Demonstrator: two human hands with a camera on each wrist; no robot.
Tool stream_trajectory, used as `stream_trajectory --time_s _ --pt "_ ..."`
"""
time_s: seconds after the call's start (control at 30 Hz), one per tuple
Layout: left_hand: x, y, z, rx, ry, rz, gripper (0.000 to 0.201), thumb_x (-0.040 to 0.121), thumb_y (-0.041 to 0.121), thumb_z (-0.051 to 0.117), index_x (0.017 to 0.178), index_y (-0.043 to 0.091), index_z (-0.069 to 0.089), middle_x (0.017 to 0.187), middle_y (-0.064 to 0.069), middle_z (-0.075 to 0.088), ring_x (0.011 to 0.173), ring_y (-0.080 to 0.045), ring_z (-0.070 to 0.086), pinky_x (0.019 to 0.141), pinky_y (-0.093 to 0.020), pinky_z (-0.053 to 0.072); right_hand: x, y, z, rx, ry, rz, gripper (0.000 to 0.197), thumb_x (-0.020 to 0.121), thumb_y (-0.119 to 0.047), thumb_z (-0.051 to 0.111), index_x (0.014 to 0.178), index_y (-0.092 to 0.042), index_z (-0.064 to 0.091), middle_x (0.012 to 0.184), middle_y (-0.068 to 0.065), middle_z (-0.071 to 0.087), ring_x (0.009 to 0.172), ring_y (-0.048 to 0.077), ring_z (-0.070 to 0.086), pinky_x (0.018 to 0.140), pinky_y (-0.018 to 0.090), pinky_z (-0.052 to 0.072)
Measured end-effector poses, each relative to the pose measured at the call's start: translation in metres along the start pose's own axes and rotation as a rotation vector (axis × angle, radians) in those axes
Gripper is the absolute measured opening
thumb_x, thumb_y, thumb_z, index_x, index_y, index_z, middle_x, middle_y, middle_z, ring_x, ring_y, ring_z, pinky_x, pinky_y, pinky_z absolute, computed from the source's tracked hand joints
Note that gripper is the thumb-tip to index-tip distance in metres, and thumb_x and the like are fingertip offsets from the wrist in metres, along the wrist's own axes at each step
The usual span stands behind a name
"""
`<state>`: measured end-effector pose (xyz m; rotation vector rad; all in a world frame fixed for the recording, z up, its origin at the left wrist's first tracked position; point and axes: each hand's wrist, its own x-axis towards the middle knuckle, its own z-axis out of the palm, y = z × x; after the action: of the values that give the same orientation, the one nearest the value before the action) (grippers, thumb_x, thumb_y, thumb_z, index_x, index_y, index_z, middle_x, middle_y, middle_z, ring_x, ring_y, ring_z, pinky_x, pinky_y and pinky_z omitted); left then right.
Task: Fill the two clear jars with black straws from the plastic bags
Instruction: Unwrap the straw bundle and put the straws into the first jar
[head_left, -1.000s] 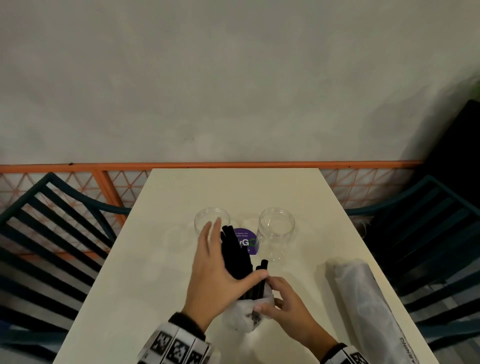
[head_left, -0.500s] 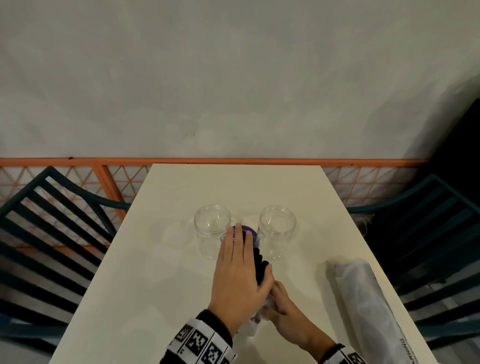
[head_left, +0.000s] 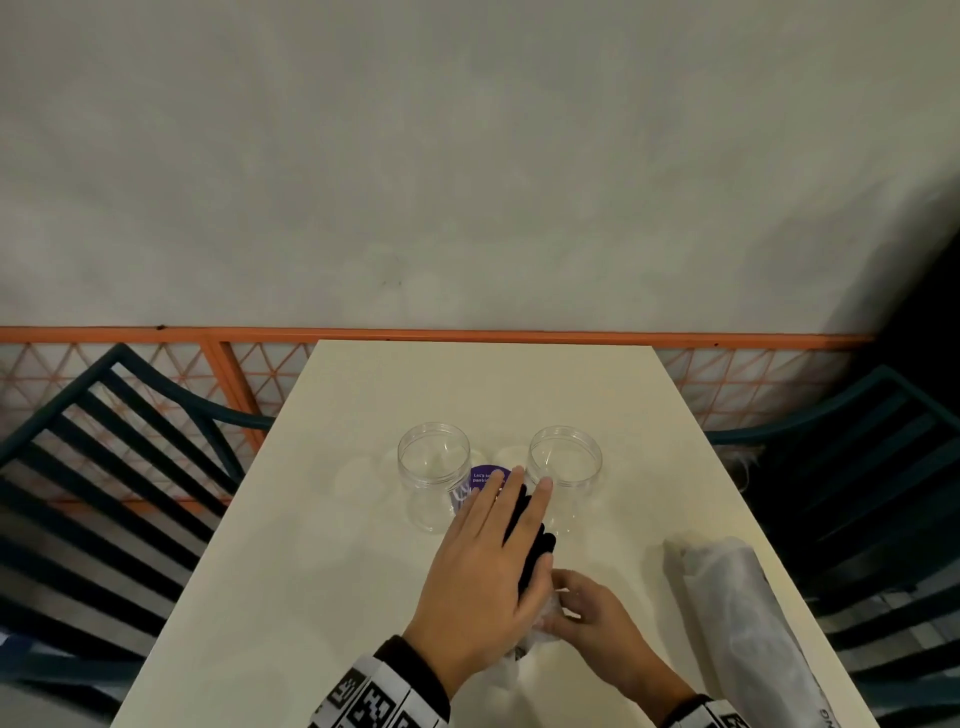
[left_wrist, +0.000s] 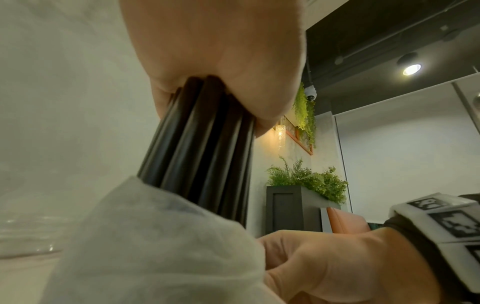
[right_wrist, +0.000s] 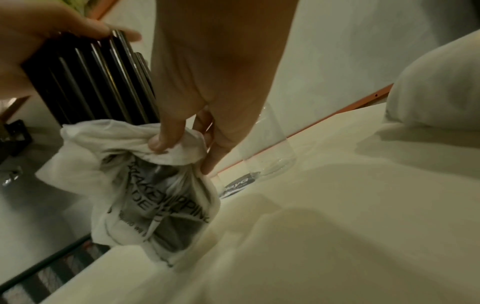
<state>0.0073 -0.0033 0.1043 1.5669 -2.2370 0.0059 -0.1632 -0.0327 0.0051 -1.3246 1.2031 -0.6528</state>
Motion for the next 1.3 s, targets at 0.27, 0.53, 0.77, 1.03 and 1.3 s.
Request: stream_trajectory --time_s 0.27,0.53,0.77,1.03,1.3 --pt "0.005 0.001 0.012 0.075 -0.11 0.065 0.047 0.085 0.029 0.038 0.13 0.018 0.05 0.131 -0.004 0.058 0.123 -0.02 0.052 0.106 -0.038 0.022 0.0 0.002 0.004 -0.147 -0.039 0.007 0.032 0.08 -0.01 0.069 0.103 -0.028 0.057 0.107 -0.001 0.066 0.089 -0.006 0.063 0.072 0.012 0.05" --pt "0.007 -0.005 0.001 -0.082 -0.185 0.025 0.048 0.095 0.046 0.021 0.13 0.027 0.048 0.138 0.002 0.051 0.126 -0.011 0.048 0.114 -0.027 0.02 -0.005 0.002 -0.001 -0.129 0.001 -0.024 0.089 0.045 -0.069 0.077 0.112 -0.013 0.063 0.108 0.004 0.069 0.091 -0.003 0.064 0.073 0.017 0.051" --pt "0.015 -0.061 -0.044 -0.717 0.073 -0.227 0.038 0.092 0.038 0.046 0.125 0.051 0.035 0.144 0.022 0.03 0.132 0.011 0.026 0.104 -0.001 0.018 -0.019 -0.085 -0.027 -0.329 0.19 -0.303 0.04 0.072 -0.026 0.076 0.1 -0.049 0.06 0.103 -0.018 0.066 0.098 -0.008 0.057 0.078 0.001 0.042" --pt "0.038 -0.116 -0.04 -0.707 0.124 -0.367 0.079 0.08 0.04 0.065 0.142 0.036 0.015 0.137 0.032 0.018 0.127 0.012 0.022 0.108 -0.019 0.022 0.04 -0.171 -0.043 -0.964 0.364 -0.693 0.051 0.075 -0.042 0.054 0.119 -0.016 0.059 0.101 -0.004 0.062 0.093 0.011 0.051 0.089 0.031 0.044" --pt "0.079 -0.124 0.022 -0.486 0.086 -0.405 0.135 0.049 0.057 0.079 0.145 0.016 -0.007 0.157 -0.004 -0.003 0.144 -0.017 0.0 0.118 -0.042 0.015 0.106 -0.211 -0.027 -1.32 0.283 -0.767 0.049 0.069 -0.024 0.076 0.115 -0.016 0.062 0.098 0.005 0.069 0.092 0.025 0.064 0.092 0.049 0.048"
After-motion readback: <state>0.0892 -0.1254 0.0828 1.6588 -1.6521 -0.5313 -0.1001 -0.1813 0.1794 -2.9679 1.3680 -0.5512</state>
